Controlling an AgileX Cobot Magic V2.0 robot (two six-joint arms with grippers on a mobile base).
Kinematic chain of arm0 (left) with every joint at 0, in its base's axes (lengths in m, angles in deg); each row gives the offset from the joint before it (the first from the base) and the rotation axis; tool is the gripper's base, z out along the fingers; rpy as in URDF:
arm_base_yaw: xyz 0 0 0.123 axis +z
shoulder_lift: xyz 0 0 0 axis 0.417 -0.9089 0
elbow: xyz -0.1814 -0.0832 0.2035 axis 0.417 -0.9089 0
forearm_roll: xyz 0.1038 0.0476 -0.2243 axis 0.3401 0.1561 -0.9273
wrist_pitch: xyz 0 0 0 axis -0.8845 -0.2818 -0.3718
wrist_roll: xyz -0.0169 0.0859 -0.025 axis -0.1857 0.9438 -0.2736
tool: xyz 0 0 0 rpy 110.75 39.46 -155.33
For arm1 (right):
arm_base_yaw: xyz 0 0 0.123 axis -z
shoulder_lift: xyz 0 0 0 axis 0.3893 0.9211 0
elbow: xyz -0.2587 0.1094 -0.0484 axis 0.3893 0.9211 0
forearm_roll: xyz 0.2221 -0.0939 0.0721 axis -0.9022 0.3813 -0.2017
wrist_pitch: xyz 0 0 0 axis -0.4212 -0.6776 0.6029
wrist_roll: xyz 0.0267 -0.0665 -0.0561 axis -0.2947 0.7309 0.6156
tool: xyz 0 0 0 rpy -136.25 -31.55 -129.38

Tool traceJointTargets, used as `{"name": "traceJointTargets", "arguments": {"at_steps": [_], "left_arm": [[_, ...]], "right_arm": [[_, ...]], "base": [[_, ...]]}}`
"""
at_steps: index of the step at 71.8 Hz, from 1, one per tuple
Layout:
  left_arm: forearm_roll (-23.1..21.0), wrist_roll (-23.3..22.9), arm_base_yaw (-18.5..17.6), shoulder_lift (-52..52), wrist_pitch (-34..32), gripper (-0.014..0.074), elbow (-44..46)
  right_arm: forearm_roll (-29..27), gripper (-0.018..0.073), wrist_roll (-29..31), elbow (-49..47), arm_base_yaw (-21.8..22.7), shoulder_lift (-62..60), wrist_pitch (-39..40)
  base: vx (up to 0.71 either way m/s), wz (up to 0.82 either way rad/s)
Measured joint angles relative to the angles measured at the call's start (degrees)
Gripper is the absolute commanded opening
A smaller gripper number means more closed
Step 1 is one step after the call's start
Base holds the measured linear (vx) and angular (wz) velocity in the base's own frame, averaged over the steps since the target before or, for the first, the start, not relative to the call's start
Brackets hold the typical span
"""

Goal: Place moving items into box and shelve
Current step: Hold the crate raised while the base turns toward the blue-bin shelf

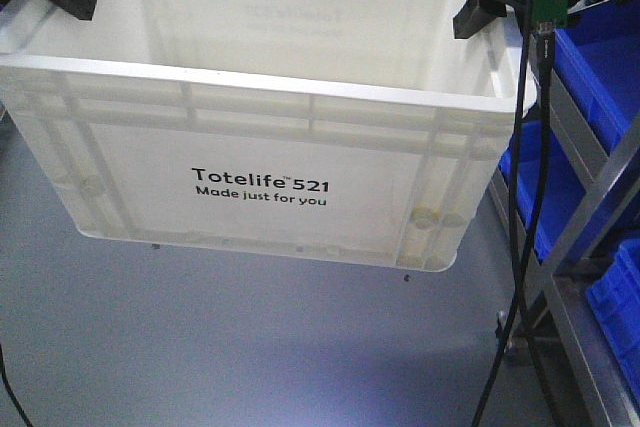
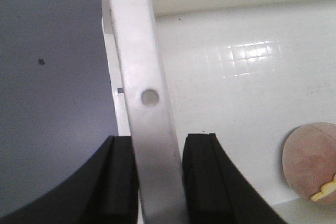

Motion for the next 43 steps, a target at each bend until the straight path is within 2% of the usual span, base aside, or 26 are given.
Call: {"name": "traceJointTargets", "arguments": {"at_steps": [43], "left_arm": [[0.0, 0.0, 0.0, 0.0, 0.0, -0.0018, 0.0]], "right_arm": [[0.0, -0.0012, 0.0, 0.0, 0.0, 0.0, 0.0]], "base": [[0.48, -0.03]]}}
